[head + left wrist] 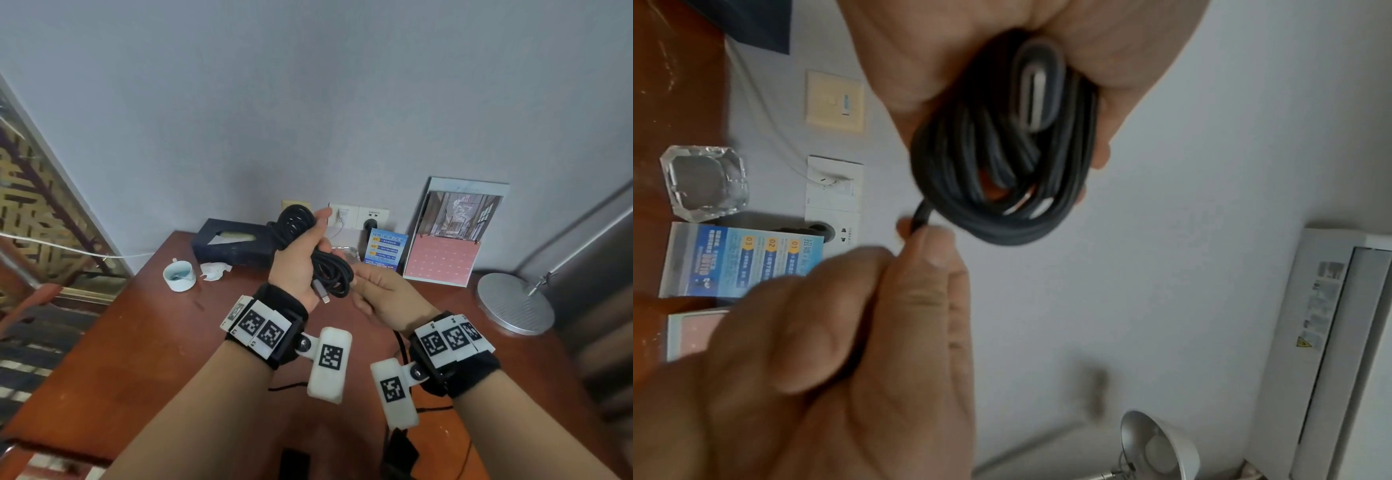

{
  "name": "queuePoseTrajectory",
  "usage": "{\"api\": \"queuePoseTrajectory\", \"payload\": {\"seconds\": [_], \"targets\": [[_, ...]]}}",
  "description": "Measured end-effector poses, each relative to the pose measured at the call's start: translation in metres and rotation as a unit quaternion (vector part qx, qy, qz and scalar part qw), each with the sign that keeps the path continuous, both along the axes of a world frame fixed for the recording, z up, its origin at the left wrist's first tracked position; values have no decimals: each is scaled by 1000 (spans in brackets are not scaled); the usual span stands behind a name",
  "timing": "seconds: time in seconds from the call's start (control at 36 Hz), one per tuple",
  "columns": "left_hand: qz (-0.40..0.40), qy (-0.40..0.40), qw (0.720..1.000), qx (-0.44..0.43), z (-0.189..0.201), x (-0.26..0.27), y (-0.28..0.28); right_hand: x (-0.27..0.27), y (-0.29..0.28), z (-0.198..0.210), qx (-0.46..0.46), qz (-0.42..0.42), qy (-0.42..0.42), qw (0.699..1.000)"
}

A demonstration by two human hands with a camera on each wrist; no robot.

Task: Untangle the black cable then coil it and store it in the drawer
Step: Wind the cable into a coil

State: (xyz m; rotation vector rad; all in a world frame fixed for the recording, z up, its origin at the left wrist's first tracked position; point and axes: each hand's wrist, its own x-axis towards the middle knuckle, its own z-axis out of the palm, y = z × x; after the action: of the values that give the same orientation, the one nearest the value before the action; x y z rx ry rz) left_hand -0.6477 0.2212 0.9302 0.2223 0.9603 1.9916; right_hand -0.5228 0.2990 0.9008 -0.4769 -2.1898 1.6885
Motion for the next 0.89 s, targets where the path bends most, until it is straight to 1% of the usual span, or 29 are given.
{"api": "queuePoseTrajectory", "payload": {"seconds": [0.06, 0.11, 0.17, 0.25, 0.31, 0.39, 0.5, 0.56, 0.58, 0.61, 0.67, 0.72, 0.78, 0.81, 0.89], "targets": [[13, -14, 1000, -9, 0, -3, 2, -3, 2, -5, -21, -47, 3, 999], [23, -18, 999, -14, 1, -5, 1, -2, 5, -9, -30, -68, 4, 997], [30, -26, 999, -15, 1, -8, 0, 0, 7, -8, -56, -44, 5, 997], [28, -36, 999, -19, 1, -11, 0, 2, 11, -8, -126, 5, 7, 992], [38, -29, 998, -34, 0, -11, 1, 3, 13, -9, -136, 9, -4, 991], [86, -19, 994, -59, 0, -18, 4, 6, 13, -11, -156, 9, -21, 988], [147, -38, 987, -58, 5, -41, 3, 14, 13, -14, -233, 9, -48, 971], [168, -13, 983, -71, 5, -46, 2, 16, 14, -16, -253, 5, -64, 965], [175, 4, 981, -80, 4, -47, 3, 16, 14, -16, -232, 5, -78, 969], [180, 20, 979, -90, 5, -46, 2, 15, 15, -16, -184, 4, -99, 978], [197, 56, 973, -108, 1, -46, 4, 11, 12, -11, -34, 5, -135, 990], [220, 98, 961, -133, -6, -47, 8, 8, 10, -5, 89, 0, -147, 985], [226, 169, 943, -174, -10, -47, 10, 5, 8, 4, 173, 17, -163, 971], [219, 212, 934, -187, -12, -46, 11, 4, 7, 8, 220, 38, -175, 959], [172, 343, 899, -211, -16, -40, 12, 1, 4, 20, 337, 99, -179, 919]]}}
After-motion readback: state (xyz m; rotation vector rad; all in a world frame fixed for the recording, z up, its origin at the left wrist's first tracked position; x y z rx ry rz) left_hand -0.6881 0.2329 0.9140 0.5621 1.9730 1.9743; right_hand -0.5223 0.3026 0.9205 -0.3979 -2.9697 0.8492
